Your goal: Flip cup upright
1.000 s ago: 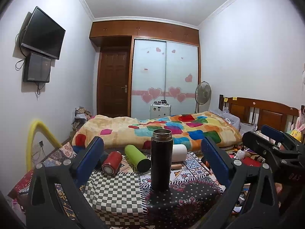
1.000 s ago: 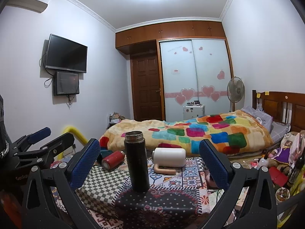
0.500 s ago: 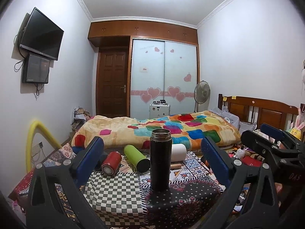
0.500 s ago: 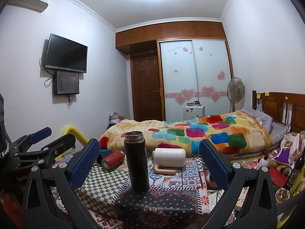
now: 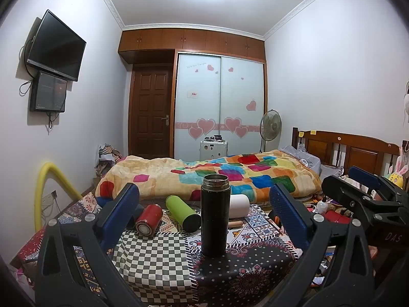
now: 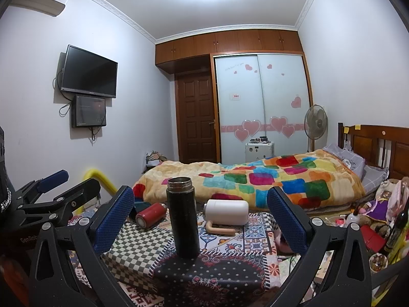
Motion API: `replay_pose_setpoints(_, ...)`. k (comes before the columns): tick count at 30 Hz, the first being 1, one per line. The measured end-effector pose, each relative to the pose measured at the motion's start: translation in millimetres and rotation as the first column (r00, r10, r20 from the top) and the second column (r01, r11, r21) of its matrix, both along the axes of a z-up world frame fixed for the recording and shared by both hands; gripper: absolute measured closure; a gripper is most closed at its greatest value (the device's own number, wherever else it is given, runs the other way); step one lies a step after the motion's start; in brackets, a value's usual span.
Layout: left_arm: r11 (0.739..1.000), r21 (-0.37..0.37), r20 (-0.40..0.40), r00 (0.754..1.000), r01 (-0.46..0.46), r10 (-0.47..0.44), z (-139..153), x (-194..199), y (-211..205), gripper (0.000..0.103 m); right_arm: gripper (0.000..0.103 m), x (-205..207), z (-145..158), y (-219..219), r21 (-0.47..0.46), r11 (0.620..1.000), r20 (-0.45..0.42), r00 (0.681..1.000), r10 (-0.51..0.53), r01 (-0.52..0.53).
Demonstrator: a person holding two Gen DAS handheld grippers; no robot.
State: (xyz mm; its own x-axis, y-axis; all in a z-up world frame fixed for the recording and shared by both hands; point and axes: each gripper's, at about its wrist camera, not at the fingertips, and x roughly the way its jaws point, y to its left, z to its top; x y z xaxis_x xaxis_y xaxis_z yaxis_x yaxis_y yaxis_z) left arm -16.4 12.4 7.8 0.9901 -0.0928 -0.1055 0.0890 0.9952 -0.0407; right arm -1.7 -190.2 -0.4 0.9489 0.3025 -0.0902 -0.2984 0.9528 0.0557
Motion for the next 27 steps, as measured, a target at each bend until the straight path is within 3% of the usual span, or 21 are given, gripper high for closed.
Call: replay_pose_setpoints(27, 1.0, -0.012, -0.033, 0.999, 0.023, -0.024, -4.2, 6.3, -0.4, 0.0, 0.0, 2.5, -1.3, -0.1, -0.012, 1.0, -0.013, 1.0, 0.0, 0.0)
